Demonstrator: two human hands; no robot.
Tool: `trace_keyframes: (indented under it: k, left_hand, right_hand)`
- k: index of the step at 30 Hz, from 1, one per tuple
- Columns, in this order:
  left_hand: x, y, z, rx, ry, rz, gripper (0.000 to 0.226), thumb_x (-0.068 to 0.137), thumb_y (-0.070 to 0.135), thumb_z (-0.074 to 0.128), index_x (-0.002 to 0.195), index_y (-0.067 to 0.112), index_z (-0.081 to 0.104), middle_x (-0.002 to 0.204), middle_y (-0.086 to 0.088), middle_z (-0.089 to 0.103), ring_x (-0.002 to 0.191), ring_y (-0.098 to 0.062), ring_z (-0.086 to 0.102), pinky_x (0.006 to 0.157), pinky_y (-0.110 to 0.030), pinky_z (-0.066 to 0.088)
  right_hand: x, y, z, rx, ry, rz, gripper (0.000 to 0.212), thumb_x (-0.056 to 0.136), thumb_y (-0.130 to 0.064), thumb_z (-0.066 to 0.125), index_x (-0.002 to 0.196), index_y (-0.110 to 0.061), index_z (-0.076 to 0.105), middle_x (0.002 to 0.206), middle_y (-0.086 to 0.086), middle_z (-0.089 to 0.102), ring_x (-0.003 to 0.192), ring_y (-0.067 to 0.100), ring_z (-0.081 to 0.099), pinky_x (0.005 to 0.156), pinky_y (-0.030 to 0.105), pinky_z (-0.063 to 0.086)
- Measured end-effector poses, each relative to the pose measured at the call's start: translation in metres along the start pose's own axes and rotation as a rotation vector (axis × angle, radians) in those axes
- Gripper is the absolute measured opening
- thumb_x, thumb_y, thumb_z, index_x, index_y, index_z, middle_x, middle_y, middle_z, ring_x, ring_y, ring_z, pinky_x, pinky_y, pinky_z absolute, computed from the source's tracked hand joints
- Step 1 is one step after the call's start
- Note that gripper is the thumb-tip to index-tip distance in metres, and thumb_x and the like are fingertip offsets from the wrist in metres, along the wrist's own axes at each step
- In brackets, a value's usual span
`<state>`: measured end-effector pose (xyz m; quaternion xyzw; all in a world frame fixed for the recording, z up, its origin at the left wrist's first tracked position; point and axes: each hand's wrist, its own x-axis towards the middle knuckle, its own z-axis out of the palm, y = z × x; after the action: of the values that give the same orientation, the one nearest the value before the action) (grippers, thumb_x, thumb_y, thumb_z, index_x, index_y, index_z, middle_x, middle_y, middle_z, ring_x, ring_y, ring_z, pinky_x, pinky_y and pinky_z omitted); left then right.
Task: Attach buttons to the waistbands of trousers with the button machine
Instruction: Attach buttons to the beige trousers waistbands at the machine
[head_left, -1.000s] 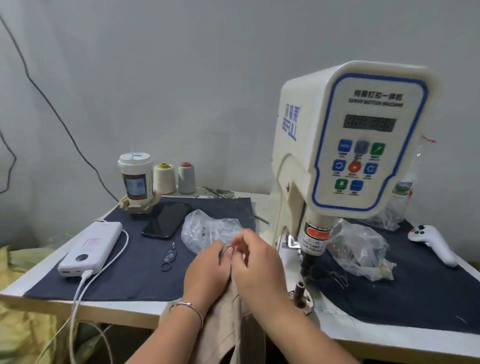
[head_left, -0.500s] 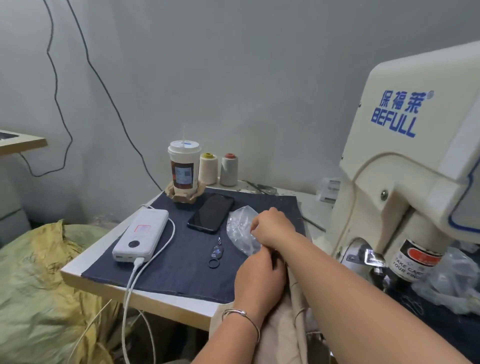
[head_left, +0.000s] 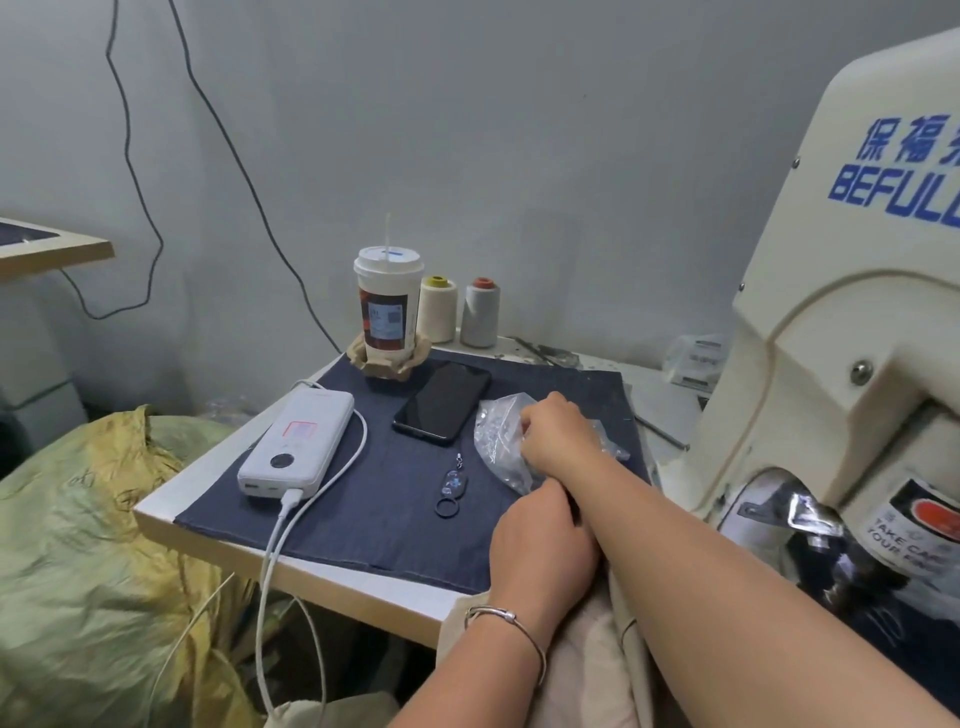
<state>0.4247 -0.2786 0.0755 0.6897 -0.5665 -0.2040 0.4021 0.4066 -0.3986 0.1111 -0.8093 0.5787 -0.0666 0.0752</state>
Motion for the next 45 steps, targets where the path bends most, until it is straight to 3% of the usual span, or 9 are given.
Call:
trace_keyframes:
  k: [5, 9, 12, 23, 28, 32, 36, 40, 45]
  left_hand:
    - [0.0, 0.0, 0.002, 0.024, -0.008, -0.011, 0.015, 0.091, 0.028, 0.046, 0.092, 0.017, 0.056, 0.1, -0.007, 0.068, 0.09, -0.033, 0.058, 0.064, -0.036, 0.039]
    - [0.001, 0.0, 0.001, 0.027, -0.011, -0.023, 0.013, 0.09, 0.029, 0.045, 0.087, 0.019, 0.053, 0.097, -0.004, 0.067, 0.081, -0.029, 0.053, 0.062, -0.034, 0.035]
    - [0.001, 0.001, 0.001, 0.035, -0.01, -0.034, 0.015, 0.09, 0.03, 0.044, 0.086, 0.019, 0.053, 0.095, -0.003, 0.067, 0.08, -0.028, 0.053, 0.061, -0.034, 0.035]
    - [0.001, 0.0, 0.002, 0.044, -0.008, -0.039, 0.014, 0.089, 0.029, 0.045, 0.085, 0.018, 0.052, 0.095, -0.005, 0.066, 0.079, -0.028, 0.051, 0.061, -0.034, 0.034]
    - [0.001, 0.0, 0.002, 0.046, -0.008, -0.052, 0.015, 0.089, 0.031, 0.045, 0.084, 0.018, 0.052, 0.094, -0.005, 0.066, 0.079, -0.028, 0.05, 0.062, -0.034, 0.035]
    - [0.001, 0.0, 0.002, 0.055, -0.015, -0.054, 0.014, 0.089, 0.031, 0.045, 0.083, 0.019, 0.05, 0.096, -0.005, 0.066, 0.079, -0.029, 0.049, 0.062, -0.035, 0.034]
    - [0.0, 0.001, 0.001, 0.056, -0.007, -0.031, 0.012, 0.089, 0.03, 0.046, 0.08, 0.022, 0.047, 0.095, -0.004, 0.066, 0.076, -0.026, 0.046, 0.061, -0.033, 0.032]
    - [-0.003, 0.003, -0.001, 0.041, 0.002, 0.005, 0.011, 0.09, 0.03, 0.047, 0.081, 0.024, 0.048, 0.095, -0.003, 0.067, 0.079, -0.026, 0.054, 0.061, -0.033, 0.033]
    - [-0.004, 0.003, -0.003, 0.132, -0.008, 0.032, 0.015, 0.088, 0.022, 0.05, 0.074, 0.021, 0.046, 0.091, -0.009, 0.069, 0.08, -0.031, 0.057, 0.058, -0.032, 0.031]
  right_hand:
    - [-0.002, 0.001, -0.001, 0.038, 0.015, -0.006, 0.029, 0.087, -0.009, 0.056, 0.106, -0.026, 0.07, 0.124, 0.007, 0.046, 0.114, 0.031, 0.05, 0.089, 0.038, 0.046]
    - [-0.004, 0.002, -0.001, 0.089, 0.039, 0.002, 0.03, 0.083, -0.003, 0.053, 0.089, -0.026, 0.071, 0.121, 0.007, 0.05, 0.105, 0.03, 0.054, 0.08, 0.035, 0.048]
    - [-0.005, 0.002, -0.001, 0.098, 0.035, 0.004, 0.026, 0.082, -0.005, 0.056, 0.089, -0.025, 0.07, 0.117, 0.005, 0.05, 0.103, 0.029, 0.054, 0.075, 0.033, 0.045]
    - [-0.001, 0.004, 0.003, 0.116, 0.062, 0.005, 0.033, 0.08, 0.0, 0.053, 0.058, -0.025, 0.051, 0.103, 0.004, 0.045, 0.088, 0.026, 0.048, 0.068, 0.03, 0.038]
    - [0.0, 0.003, 0.003, 0.099, 0.04, 0.002, 0.025, 0.085, -0.006, 0.056, 0.1, -0.022, 0.069, 0.118, 0.005, 0.046, 0.105, 0.029, 0.052, 0.073, 0.033, 0.041]
    - [0.0, 0.005, 0.003, 0.112, 0.068, 0.015, 0.02, 0.083, -0.003, 0.054, 0.084, -0.02, 0.063, 0.117, 0.007, 0.048, 0.098, 0.029, 0.053, 0.069, 0.031, 0.04]
    - [-0.001, 0.005, 0.001, 0.088, 0.158, 0.059, 0.026, 0.087, -0.009, 0.052, 0.109, -0.013, 0.064, 0.121, 0.007, 0.046, 0.095, 0.024, 0.049, 0.069, 0.033, 0.04]
    - [-0.014, 0.005, -0.012, -0.035, 0.282, 0.018, 0.023, 0.088, -0.005, 0.051, 0.106, -0.01, 0.066, 0.119, 0.005, 0.047, 0.109, 0.025, 0.046, 0.075, 0.032, 0.043]
    - [-0.063, 0.001, -0.031, 0.231, 0.443, -0.045, 0.018, 0.091, -0.009, 0.05, 0.094, -0.008, 0.068, 0.106, 0.003, 0.052, 0.104, 0.02, 0.044, 0.069, 0.031, 0.044]
